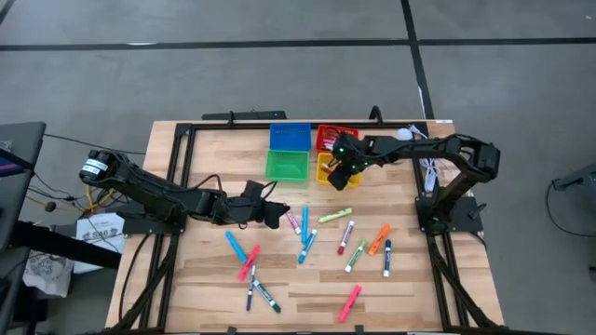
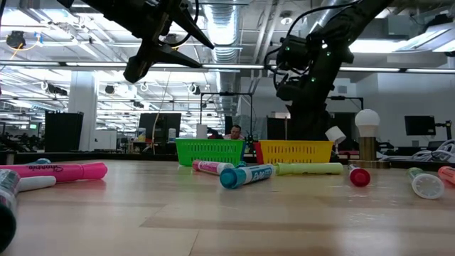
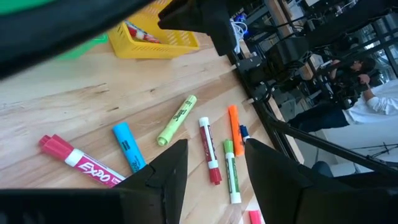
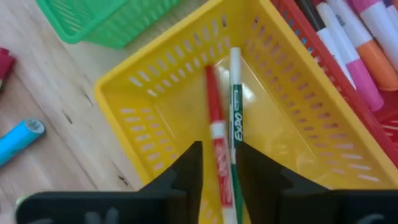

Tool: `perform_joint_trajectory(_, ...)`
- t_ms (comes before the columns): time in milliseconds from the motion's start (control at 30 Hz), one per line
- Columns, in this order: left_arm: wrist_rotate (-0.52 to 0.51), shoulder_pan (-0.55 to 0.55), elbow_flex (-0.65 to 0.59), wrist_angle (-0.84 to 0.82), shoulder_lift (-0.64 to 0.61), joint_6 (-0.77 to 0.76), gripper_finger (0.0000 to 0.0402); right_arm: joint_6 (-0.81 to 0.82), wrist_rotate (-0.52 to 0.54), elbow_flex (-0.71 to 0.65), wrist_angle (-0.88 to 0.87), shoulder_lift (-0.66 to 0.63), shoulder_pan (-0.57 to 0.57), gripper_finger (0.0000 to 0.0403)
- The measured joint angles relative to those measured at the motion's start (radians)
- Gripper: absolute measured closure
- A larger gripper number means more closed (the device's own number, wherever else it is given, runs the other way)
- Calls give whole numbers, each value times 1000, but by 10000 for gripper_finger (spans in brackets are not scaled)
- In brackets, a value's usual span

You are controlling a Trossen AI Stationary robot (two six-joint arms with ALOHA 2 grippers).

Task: Pick & Place Markers
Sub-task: Put the small red marker into the yellow basket, then put the small purple marker into the yellow basket

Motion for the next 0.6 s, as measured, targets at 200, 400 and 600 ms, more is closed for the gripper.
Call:
perform_joint_trajectory(200, -2, 0, 0, 2, 0, 0, 243, -22, 0, 0, -12, -24, -6, 248)
perform_joint_trajectory(400, -2, 0, 0, 3, 0, 8, 241, -43, -5, 0, -33, -134, -4, 216)
perform_joint_trajectory(600, -2, -3, 0, 4, 0, 65, 242, -40, -147, 0, -66, -316, 12, 217)
